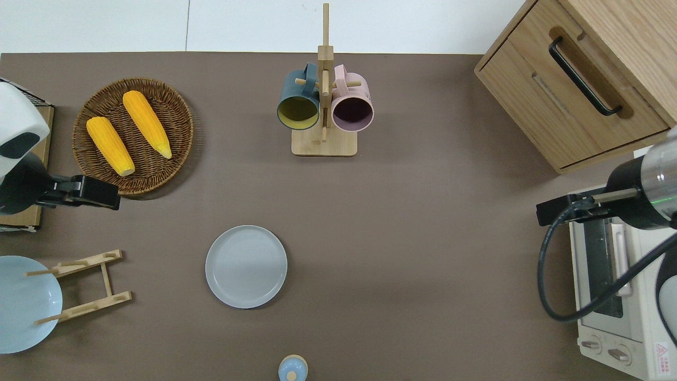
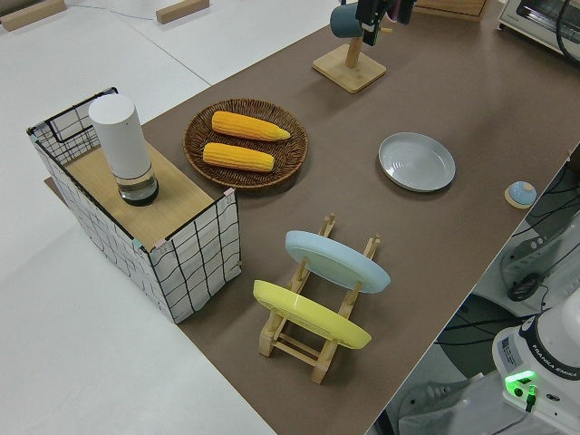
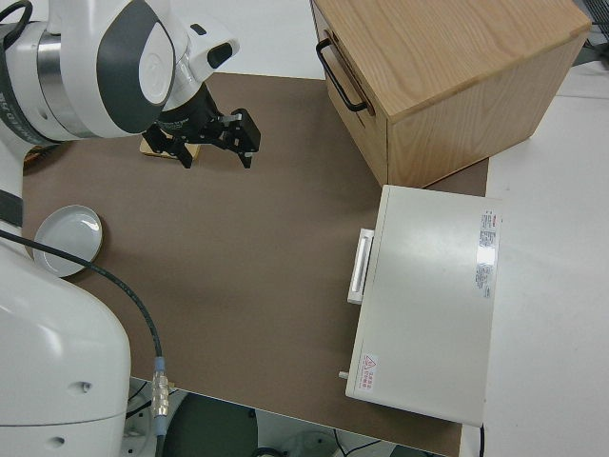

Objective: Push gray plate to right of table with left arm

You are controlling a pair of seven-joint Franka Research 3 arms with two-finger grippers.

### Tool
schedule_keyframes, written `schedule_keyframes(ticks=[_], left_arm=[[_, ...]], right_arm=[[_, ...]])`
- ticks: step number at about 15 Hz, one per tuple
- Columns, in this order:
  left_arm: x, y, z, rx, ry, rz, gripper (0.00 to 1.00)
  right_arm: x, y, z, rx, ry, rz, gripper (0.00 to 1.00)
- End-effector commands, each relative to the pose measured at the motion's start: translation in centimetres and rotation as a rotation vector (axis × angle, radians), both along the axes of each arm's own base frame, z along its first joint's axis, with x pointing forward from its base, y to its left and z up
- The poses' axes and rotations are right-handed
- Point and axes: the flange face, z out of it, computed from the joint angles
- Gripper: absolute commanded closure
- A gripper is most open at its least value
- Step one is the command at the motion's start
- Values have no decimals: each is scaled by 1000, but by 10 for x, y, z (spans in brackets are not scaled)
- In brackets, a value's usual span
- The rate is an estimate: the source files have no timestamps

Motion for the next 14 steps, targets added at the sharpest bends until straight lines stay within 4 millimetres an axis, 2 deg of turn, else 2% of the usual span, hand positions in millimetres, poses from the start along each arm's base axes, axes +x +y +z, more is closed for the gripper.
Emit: schedule_keyframes(ticks=[1, 3, 11, 14], left_arm=[[3, 2, 4, 6, -8, 23, 11], [2, 3, 6, 4, -8, 20, 11], [-2, 0, -5, 7, 39, 26, 7], [-3, -2, -17, 0, 73, 25, 9]], right_arm=[[-3, -3, 3, 7, 6, -4, 17], [-4, -2, 3, 7, 6, -4, 17], [-4, -2, 3, 7, 6, -2, 17], [-4, -2, 3, 7, 6, -2, 17]])
